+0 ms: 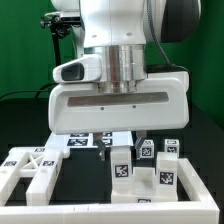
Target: Assemble chair
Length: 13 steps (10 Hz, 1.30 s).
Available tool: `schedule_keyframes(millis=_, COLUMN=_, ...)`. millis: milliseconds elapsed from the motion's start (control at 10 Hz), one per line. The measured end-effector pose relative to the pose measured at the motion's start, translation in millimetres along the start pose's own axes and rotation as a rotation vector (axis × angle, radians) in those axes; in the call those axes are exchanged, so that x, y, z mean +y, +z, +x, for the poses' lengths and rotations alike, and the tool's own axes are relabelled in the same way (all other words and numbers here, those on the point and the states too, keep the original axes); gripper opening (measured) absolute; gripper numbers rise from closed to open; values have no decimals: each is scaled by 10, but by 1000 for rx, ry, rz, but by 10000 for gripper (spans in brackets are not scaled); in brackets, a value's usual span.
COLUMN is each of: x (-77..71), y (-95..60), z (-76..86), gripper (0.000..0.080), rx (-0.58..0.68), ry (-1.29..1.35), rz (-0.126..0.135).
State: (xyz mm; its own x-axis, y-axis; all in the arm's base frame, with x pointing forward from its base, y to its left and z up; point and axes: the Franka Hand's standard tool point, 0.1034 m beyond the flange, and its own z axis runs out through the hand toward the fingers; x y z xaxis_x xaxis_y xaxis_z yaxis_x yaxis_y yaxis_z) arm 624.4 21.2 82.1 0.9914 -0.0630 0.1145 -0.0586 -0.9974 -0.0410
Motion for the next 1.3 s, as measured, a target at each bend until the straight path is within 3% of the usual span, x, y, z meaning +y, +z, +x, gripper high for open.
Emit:
schedule_keyframes(millis=400, x=-7, y=3, z=-1, gripper=287, rx=0, ry=155, rz=3)
schedule_keyframes(millis=1200, x=-108, y=15, z=-1, gripper=287, rx=-5, ry=1016, rz=22)
schedule_keyframes(millis=1300, x=-112, y=18, z=-3, gripper=348, rx=-5, ry=1035, rz=22)
